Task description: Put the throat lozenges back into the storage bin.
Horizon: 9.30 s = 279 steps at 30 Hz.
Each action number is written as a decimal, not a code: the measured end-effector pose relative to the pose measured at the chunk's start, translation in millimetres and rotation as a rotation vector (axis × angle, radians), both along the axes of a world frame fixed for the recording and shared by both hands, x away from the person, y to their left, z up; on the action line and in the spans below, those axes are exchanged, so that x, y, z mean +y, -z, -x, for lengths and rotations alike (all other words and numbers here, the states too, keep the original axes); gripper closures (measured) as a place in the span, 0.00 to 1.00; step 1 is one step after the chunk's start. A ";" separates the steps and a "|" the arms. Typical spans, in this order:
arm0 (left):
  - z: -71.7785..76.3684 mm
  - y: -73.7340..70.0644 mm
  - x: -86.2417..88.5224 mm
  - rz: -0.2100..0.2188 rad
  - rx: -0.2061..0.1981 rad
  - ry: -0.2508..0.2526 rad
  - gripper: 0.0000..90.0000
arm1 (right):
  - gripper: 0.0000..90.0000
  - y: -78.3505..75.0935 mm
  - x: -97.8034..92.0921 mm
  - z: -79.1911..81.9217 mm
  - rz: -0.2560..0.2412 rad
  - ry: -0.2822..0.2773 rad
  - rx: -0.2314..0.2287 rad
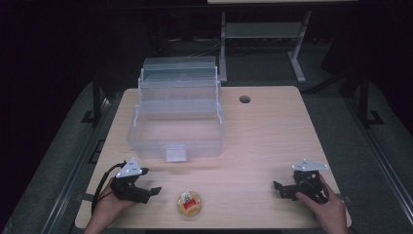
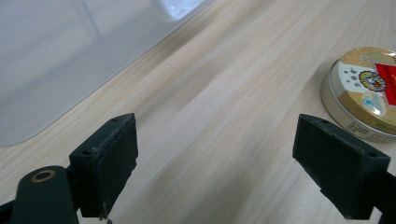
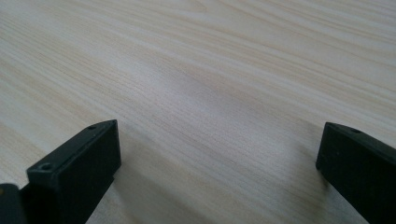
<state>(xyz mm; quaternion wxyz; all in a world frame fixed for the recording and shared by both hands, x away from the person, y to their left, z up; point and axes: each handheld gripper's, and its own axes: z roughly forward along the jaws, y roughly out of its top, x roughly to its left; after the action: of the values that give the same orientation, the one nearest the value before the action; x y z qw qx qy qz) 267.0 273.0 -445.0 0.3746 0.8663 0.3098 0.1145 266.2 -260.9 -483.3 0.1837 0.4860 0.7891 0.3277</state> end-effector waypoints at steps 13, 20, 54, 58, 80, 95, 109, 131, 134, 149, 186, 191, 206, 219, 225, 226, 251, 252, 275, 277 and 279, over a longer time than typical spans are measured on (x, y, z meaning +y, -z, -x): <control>0.5 -8.7 -10.0 -0.022 0.008 0.029 0.15 | 0.00 0.0 0.0 0.0 0.000 0.000 0.000; -0.8 -13.8 -16.7 -0.043 0.028 0.048 0.15 | 0.00 0.0 0.0 0.0 0.000 0.000 0.000; -5.2 -22.6 -53.1 -0.072 0.076 0.146 0.16 | 0.00 0.0 0.0 0.0 0.000 0.000 0.000; -5.0 -22.2 -59.7 -0.072 0.082 0.159 0.16 | 0.00 0.0 0.0 0.0 0.000 0.000 0.000; 0.6 -20.5 -90.0 -0.094 0.112 0.247 0.16 | 0.00 0.0 0.0 0.0 0.000 0.000 0.000; 7.2 -16.3 -106.0 -0.113 0.129 0.301 0.16 | 0.00 0.0 0.0 0.0 0.000 0.000 0.000; 13.6 -12.3 -117.8 -0.116 0.145 0.332 0.16 | 0.00 0.0 0.0 0.1 0.000 0.000 0.000; 16.9 -3.7 -125.7 -0.196 0.157 0.370 0.15 | 0.00 0.0 0.0 0.0 0.000 0.000 0.000; 17.9 -1.7 -127.6 -0.203 0.161 0.370 0.15 | 0.00 0.0 0.0 0.0 0.000 0.000 0.000; 18.1 4.5 -130.7 -0.263 0.171 0.385 0.15 | 0.00 0.0 0.0 0.0 0.000 0.000 0.000; 14.4 -2.5 -126.6 -0.265 0.175 0.360 0.22 | 0.00 0.0 0.0 0.1 0.000 0.000 0.000; 13.8 -5.2 -125.7 -0.254 0.180 0.349 0.22 | 0.00 0.0 0.0 0.0 0.000 0.000 0.000; 7.4 -16.4 -122.0 -0.231 0.175 0.333 0.22 | 0.00 0.0 0.0 0.0 0.000 0.000 0.000; -0.1 -23.8 -116.9 -0.210 0.167 0.303 0.22 | 0.00 0.0 0.0 0.0 0.000 0.000 0.000; -5.3 -27.5 -110.4 -0.217 0.168 0.289 0.22 | 0.00 0.0 0.0 0.0 0.000 0.000 0.000; -6.0 -27.7 -109.3 -0.206 0.167 0.280 0.22 | 0.00 0.0 0.0 0.0 0.000 0.000 0.000; -20.7 -46.3 -88.6 -0.170 0.153 0.213 0.22 | 0.00 0.0 0.0 0.0 0.000 0.000 0.000; -21.4 -47.3 -88.2 -0.176 0.154 0.211 0.22 | 0.00 0.0 0.0 0.0 0.000 0.000 0.000; -36.9 -76.4 -77.8 -0.173 0.124 0.188 0.22 | 0.00 0.0 0.0 0.0 0.000 0.000 0.000; -38.4 -78.8 -77.8 -0.172 0.121 0.187 0.22 | 0.00 0.0 0.0 0.0 0.000 0.000 0.000; -39.7 -81.4 -78.0 -0.174 0.120 0.187 0.22 | 0.00 0.0 0.0 0.0 0.000 0.000 0.000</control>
<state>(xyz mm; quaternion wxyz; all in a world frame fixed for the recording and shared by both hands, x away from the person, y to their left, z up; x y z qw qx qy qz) 306.7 195.0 -363.6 0.2878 0.9260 0.2384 0.0537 266.2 -261.0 -483.3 0.1838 0.4859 0.7891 0.3277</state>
